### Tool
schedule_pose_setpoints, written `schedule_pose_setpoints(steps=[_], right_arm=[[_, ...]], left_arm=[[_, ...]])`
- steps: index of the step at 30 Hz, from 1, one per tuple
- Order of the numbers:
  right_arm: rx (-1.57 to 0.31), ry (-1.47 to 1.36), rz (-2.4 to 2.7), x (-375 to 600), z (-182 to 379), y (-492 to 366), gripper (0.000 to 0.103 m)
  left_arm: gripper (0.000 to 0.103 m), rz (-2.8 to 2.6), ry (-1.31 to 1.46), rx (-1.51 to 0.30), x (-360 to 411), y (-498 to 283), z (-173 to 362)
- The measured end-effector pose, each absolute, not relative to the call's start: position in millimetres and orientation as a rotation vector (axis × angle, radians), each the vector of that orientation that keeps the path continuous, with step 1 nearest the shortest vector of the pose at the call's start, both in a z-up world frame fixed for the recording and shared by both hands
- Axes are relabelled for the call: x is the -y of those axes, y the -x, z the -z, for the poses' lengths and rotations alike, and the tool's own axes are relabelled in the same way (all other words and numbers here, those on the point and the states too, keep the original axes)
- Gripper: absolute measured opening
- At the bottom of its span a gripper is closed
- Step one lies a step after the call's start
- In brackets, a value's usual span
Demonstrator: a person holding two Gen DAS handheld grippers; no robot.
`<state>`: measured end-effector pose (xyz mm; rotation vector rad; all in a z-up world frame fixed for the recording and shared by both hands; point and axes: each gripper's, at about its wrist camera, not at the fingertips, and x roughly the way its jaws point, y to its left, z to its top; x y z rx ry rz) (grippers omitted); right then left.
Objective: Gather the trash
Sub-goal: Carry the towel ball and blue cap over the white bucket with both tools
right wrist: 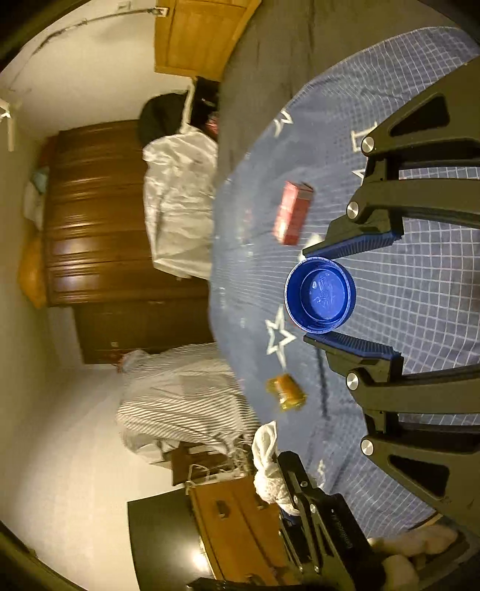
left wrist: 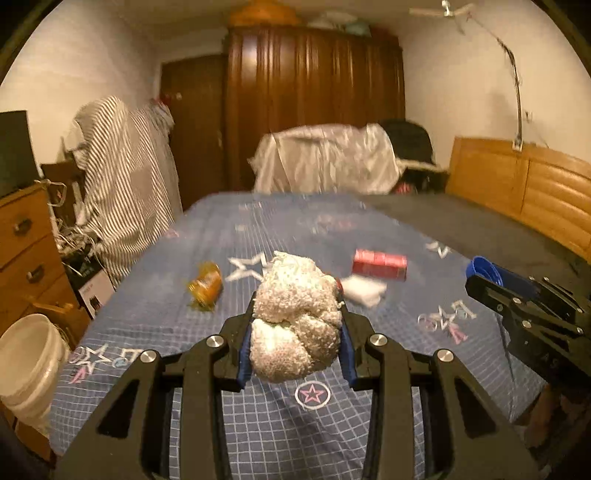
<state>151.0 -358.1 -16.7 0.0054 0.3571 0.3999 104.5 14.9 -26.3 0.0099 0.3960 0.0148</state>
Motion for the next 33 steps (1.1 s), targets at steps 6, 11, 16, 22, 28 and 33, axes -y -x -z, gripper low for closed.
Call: schedule_pose_setpoints(steps=[6, 11, 16, 22, 28, 33], right_arm=[[-0.29, -0.031, -0.358, 371.2, -1.7, -123.8, 0.041], [-0.27, -0.024, -0.347, 373.7, -7.9, -108.2, 0.041], [-0.265, -0.021, -0.345, 379.2, -10.5, -99.1, 0.041], [-0.274, -0.013, -0.361, 381.4, -14.3, -93.7, 0.041], [-0.271, 0.003, -0.42, 356.7, -28.2, -107.6, 0.041], [-0.28, 0.016, -0.51, 316.9, -44.0, -128.4, 0.041]], left_arm=[[0.035, -0.045, 0.01, -0.304, -13.5, -84.2, 7.6], [0.035, -0.03, 0.009, -0.299, -7.5, -78.8, 7.7], [0.035, -0.025, 0.02, -0.299, -11.1, -69.7, 9.5], [0.035, -0.022, 0.018, -0.3, -10.7, -68.5, 9.1], [0.035, -0.057, 0.019, -0.299, -22.4, -67.3, 3.7], [0.035, -0.125, 0.029, -0.305, -53.5, -67.0, -6.3]])
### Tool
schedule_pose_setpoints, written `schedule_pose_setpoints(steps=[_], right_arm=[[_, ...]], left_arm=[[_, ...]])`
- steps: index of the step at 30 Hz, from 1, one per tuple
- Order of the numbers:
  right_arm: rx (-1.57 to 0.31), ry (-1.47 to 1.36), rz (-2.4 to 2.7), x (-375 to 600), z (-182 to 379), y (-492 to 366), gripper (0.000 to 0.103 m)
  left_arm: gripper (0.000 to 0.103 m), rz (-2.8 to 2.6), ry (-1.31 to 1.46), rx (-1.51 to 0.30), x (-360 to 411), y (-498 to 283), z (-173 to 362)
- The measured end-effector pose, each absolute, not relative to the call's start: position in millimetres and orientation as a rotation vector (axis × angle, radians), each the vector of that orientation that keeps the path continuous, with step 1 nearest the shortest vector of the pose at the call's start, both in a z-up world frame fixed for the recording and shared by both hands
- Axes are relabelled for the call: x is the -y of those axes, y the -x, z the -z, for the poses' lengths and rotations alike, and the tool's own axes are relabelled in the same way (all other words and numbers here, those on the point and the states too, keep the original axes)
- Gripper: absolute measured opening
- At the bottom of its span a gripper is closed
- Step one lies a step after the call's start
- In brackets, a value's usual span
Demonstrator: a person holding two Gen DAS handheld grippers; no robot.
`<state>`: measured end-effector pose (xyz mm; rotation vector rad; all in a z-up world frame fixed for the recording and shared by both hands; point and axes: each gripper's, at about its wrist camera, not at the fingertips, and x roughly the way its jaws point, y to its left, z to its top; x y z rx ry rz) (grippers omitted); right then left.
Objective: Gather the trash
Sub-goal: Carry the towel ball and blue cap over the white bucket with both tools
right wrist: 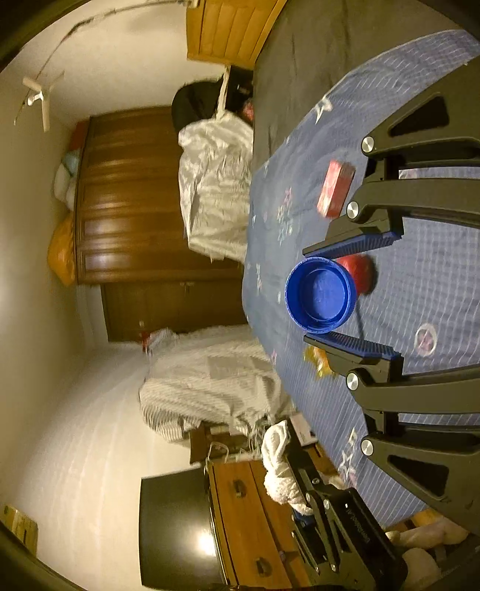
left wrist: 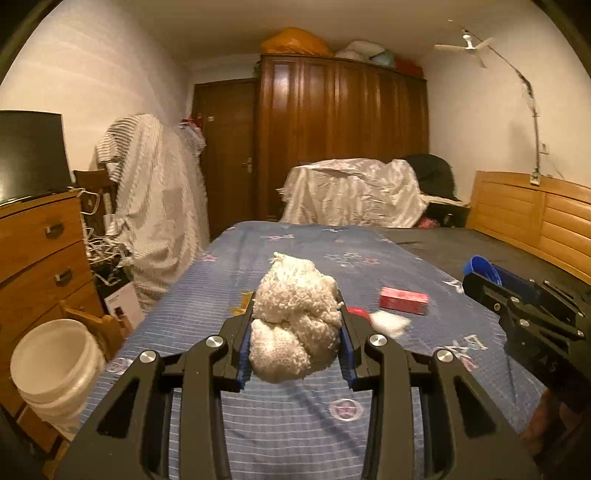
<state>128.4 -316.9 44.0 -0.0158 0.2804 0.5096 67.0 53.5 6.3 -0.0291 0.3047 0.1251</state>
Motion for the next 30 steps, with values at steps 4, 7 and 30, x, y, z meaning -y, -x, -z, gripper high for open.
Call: schedule_pose_setpoints(steps=[4, 7, 30], right_arm=[[-0.296, 0.023, -0.58, 271.5, -54.5, -140.1, 0.041], [-0.305, 0.028, -0.644, 233.4, -63.7, -145.9, 0.041], [-0.374, 0.154, -1.003, -72.1, -112.0, -149.9, 0.041]], left_arm=[[0.035, -0.189, 0.042, -0.316, -87.0, -66.4, -14.5], [0.035, -0.242, 0.052, -0.32, -117.1, -63.6, -21.1], [0.035, -0.601, 0.161, -0.366, -326.2, -1.8, -39.2]])
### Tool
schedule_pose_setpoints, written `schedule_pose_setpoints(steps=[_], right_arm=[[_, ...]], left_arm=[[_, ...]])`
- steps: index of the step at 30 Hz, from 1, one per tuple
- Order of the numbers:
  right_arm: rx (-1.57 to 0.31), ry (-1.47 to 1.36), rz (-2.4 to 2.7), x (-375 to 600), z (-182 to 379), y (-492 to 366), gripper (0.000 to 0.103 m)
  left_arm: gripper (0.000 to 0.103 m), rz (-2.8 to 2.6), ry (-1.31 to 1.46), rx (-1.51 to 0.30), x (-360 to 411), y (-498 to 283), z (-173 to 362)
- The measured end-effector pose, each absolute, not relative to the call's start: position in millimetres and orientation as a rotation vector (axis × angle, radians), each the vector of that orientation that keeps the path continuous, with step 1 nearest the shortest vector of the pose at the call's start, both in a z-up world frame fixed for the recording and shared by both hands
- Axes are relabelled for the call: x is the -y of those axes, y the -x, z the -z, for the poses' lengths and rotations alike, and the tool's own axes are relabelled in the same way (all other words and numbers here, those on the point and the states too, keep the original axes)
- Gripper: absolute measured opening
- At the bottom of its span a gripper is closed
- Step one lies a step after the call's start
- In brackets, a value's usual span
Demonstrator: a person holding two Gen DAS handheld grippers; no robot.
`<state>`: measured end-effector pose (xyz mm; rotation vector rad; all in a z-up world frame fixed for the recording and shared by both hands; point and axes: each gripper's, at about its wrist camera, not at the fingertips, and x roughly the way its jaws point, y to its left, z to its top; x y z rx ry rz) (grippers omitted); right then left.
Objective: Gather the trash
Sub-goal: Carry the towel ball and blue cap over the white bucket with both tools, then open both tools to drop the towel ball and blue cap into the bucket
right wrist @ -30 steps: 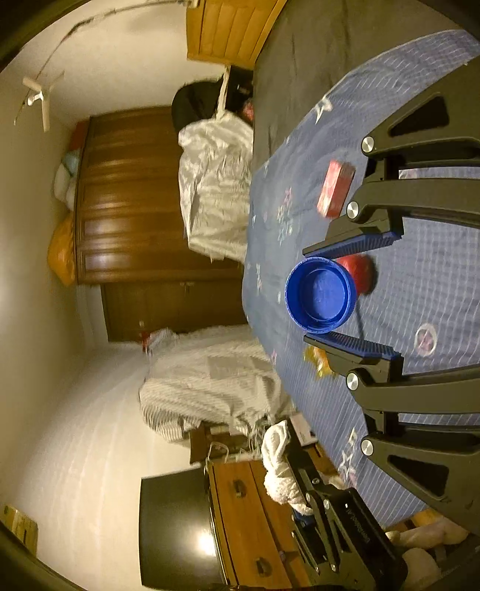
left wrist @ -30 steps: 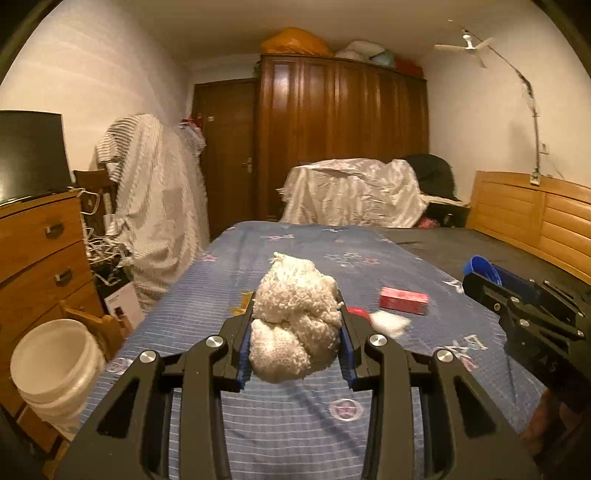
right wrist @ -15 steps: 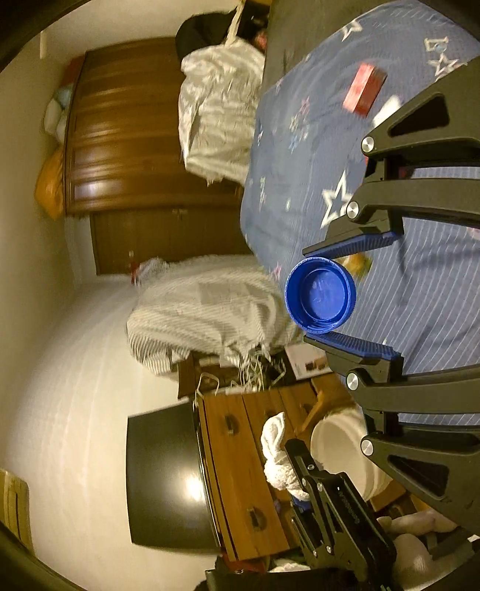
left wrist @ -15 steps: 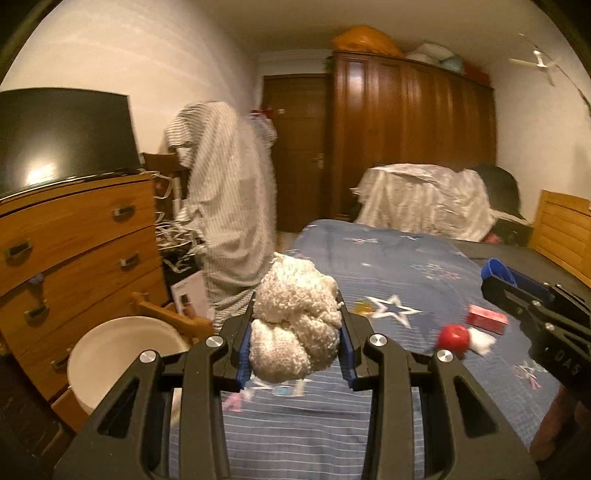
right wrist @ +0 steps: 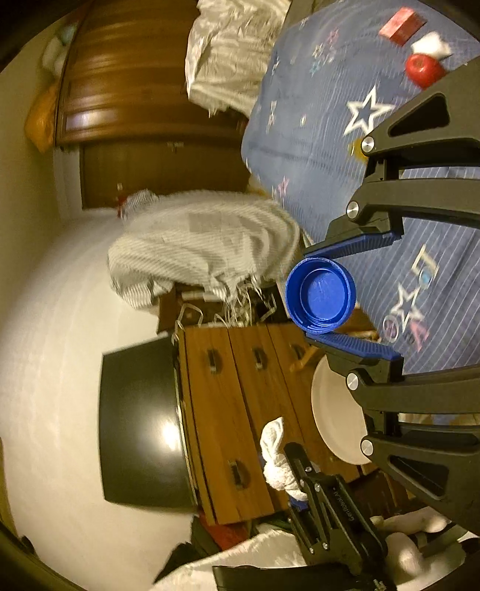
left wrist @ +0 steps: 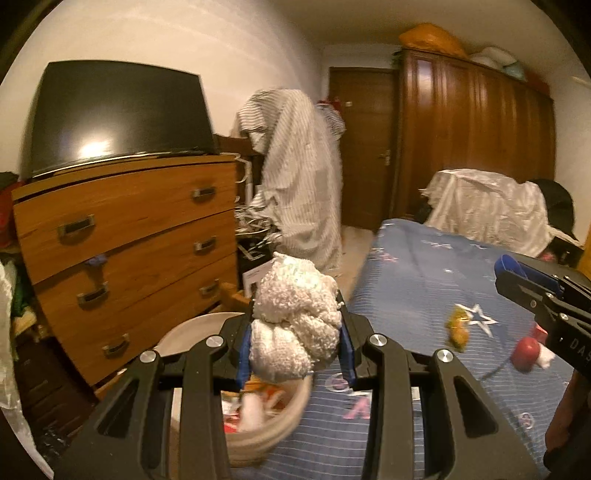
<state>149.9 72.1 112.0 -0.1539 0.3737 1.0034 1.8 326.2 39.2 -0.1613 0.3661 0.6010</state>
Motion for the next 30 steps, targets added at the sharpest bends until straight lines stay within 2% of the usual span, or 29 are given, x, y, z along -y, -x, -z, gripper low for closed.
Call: schedule_pose_setpoints(steps=[13, 30], right_arm=[[-0.543, 0.303, -1.199, -241.9, -99.3, -140.5, 0.041], [-0.93, 0.479, -1.283, -358.5, -5.8, -169.1, 0.041]], left_arm=[[0.035, -0.671, 0.213, -0.485, -402.8, 6.9, -21.5], [0.035, -0.625, 0.334, -0.743, -479.0, -28.9, 44.8]])
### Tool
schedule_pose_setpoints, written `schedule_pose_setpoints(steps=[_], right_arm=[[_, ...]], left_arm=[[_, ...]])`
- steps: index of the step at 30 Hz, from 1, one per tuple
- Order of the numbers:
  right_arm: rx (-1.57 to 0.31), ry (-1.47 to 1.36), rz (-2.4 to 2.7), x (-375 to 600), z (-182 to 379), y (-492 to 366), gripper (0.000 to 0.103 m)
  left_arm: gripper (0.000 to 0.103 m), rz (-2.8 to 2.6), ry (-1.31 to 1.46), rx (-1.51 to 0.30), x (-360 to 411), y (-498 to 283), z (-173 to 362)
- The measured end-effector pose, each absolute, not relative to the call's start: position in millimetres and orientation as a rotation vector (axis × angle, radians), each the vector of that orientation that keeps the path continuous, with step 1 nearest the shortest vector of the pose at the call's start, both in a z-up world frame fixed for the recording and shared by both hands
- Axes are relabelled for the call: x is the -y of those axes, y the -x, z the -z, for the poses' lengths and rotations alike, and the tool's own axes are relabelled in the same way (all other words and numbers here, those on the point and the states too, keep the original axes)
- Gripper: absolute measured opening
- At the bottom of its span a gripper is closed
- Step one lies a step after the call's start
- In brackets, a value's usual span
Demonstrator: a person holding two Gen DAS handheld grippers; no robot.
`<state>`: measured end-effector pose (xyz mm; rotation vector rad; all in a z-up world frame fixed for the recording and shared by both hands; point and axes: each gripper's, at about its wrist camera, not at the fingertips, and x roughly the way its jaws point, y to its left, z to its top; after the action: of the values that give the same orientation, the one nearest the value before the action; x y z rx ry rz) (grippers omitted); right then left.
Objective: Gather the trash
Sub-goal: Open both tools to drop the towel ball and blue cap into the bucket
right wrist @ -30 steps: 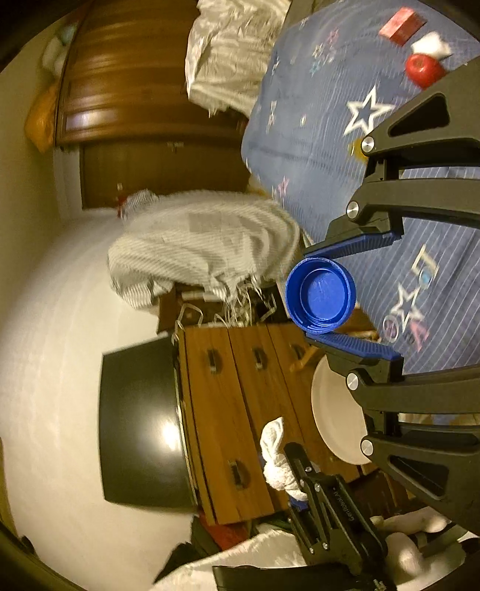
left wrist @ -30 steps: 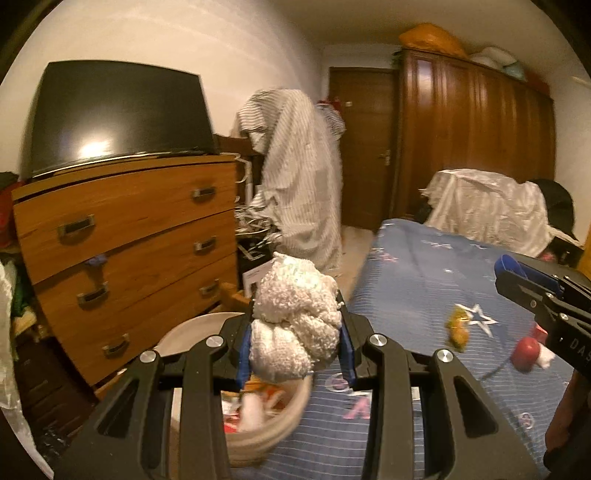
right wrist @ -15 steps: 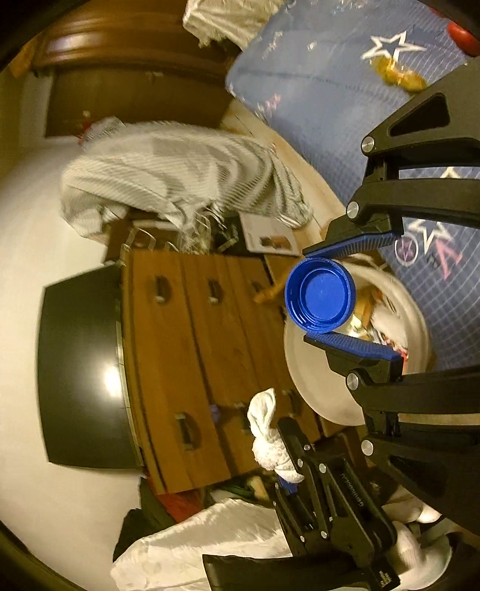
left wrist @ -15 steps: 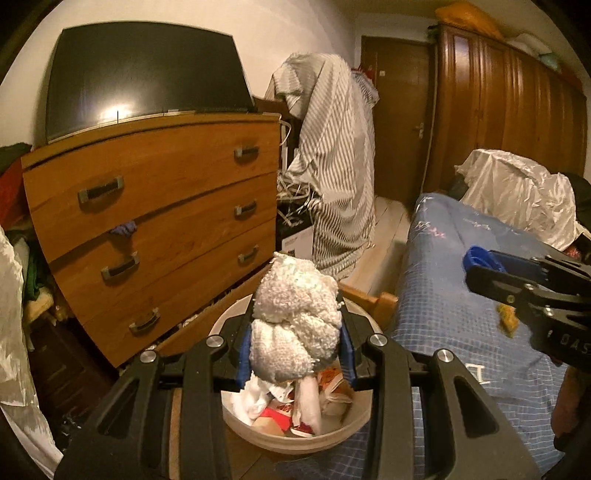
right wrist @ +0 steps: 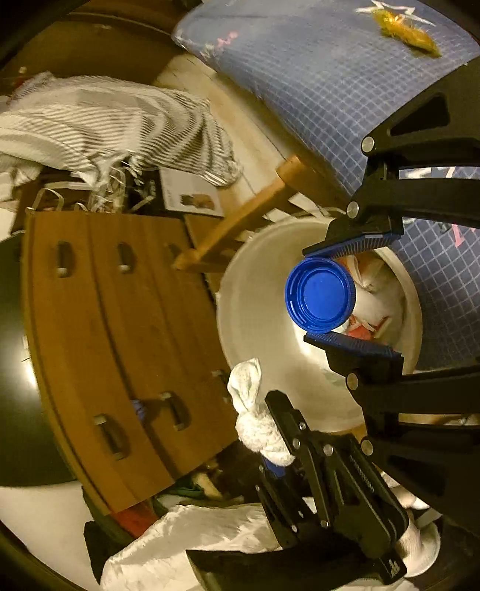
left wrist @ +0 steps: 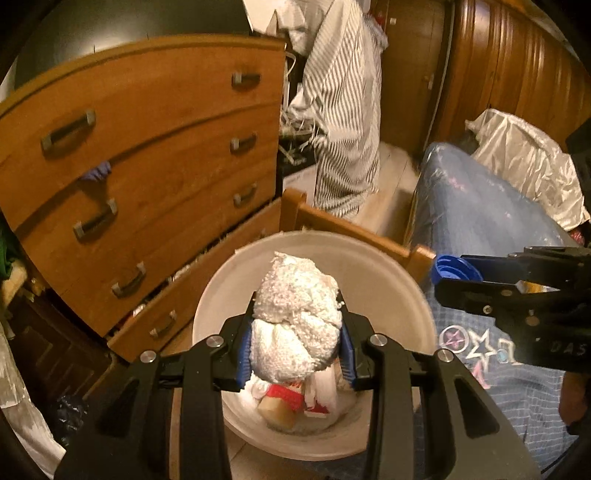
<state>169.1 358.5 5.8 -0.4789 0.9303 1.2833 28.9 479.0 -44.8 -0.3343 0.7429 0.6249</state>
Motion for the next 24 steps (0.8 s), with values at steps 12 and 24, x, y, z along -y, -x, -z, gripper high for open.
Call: schedule_pose_setpoints(steps=[12, 24], right_arm=[[-0.946, 0.493, -1.296, -366.9, 9.6, -170.5, 0.041], [-0.941, 0.494, -1.305, -364.7, 5.8, -171.6, 0.041]], left_arm=[[0.035, -0.628, 0.358, -0.807, -496.4, -33.5, 68.9], [0.037, -0.629, 0.363, -0.806, -500.0, -34.6, 67.9]])
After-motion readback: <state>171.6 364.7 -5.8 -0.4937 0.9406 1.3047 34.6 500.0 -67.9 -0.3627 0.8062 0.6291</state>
